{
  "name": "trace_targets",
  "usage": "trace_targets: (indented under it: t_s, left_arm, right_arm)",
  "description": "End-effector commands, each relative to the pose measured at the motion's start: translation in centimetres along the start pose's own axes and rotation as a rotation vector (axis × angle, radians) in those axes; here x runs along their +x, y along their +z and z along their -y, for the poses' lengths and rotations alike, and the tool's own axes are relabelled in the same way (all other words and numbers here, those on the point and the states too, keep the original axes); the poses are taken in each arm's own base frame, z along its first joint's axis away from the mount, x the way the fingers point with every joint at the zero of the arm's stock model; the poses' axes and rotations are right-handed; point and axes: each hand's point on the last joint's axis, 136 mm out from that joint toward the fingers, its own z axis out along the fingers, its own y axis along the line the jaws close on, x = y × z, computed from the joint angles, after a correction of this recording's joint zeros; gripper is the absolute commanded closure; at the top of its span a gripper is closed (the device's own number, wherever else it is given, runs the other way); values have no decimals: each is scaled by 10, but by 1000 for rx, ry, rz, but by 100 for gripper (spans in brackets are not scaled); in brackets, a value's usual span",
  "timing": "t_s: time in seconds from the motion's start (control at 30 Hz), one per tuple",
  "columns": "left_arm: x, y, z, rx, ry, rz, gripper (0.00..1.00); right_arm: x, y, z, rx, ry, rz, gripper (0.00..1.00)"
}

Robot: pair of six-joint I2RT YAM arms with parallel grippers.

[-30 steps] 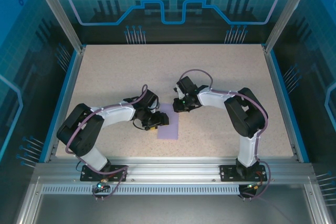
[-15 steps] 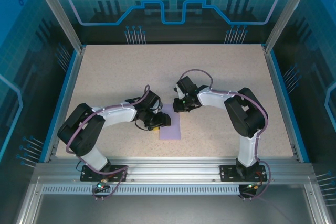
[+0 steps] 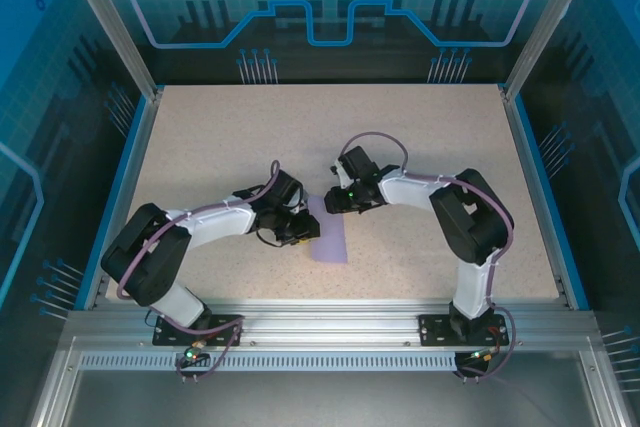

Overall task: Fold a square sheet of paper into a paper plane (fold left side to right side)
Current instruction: Third fold the triangle at the center of the table.

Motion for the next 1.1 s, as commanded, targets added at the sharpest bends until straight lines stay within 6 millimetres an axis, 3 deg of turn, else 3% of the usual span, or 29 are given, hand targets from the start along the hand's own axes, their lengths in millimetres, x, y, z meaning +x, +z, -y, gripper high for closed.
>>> trace_targets:
  t_s: [0.0,0.2,0.43,0.67,0.9,1.07]
  left_arm:
    - [4,-5,4,25,-8,0,82]
    - [4,-9,8,42,-42,10,87]
    - [6,-10,10,47,-76,-6,90]
    - [8,-8,8,44,-91,-14,92]
    - [9,-9,7,40,-93,-14,93]
    - [9,-9,7,39,-93,-15,93]
  right_arm:
    - [-15,-19,-4,-19,-42,89,55]
    - [-14,-58,-13,-36,-140,215,45]
    - [33,-91,-24,-12,-282,289,33]
    - [73,-115,-54,-26,-415,378,17]
    - [112,-111,-82,-31,-554,381,1]
    - [126,-94,-102,44,-689,335,0]
